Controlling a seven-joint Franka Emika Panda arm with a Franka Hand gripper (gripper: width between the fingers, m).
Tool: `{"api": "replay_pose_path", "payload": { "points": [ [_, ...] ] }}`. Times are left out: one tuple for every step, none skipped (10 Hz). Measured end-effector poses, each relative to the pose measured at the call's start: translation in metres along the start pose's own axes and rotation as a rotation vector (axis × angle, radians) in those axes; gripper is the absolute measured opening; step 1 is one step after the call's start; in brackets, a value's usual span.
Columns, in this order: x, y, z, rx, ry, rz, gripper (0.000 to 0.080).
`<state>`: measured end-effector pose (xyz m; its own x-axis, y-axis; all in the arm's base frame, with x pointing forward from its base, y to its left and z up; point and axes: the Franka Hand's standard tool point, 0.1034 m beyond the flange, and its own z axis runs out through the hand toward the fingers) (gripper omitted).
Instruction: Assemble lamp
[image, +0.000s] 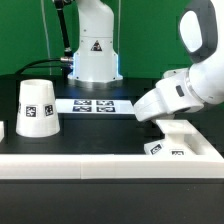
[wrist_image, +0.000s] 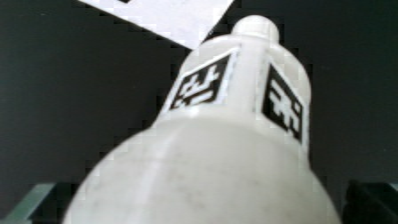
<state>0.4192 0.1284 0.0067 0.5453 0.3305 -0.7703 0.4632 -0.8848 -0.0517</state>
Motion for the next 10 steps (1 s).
{"api": "replay_pose_path", "payload": {
  "points": [
    [0.000, 0.000, 0.000, 0.001, 0.000, 0.000, 0.0581],
    [0.000, 0.001, 0.000, 0.001, 0.000, -0.002, 0.0571],
    [0.000, 0.002, 0.000, 0.002, 0.000, -0.003, 0.0571],
    [0.000, 0.002, -0.001, 0.003, 0.000, -0.004, 0.0571],
    [0.000, 0.004, -0.002, 0.005, 0.002, -0.009, 0.0571],
    [-0.001, 0.006, -0.003, 0.007, 0.003, -0.014, 0.0571],
    [-0.008, 0.008, -0.010, 0.012, -0.014, -0.028, 0.0571],
    [-0.020, 0.013, -0.025, 0.019, -0.041, -0.036, 0.0571],
    [-0.031, 0.019, -0.044, 0.027, -0.062, -0.041, 0.0571],
    [-0.038, 0.027, -0.059, 0.037, -0.069, -0.044, 0.0573]
  ]
}}
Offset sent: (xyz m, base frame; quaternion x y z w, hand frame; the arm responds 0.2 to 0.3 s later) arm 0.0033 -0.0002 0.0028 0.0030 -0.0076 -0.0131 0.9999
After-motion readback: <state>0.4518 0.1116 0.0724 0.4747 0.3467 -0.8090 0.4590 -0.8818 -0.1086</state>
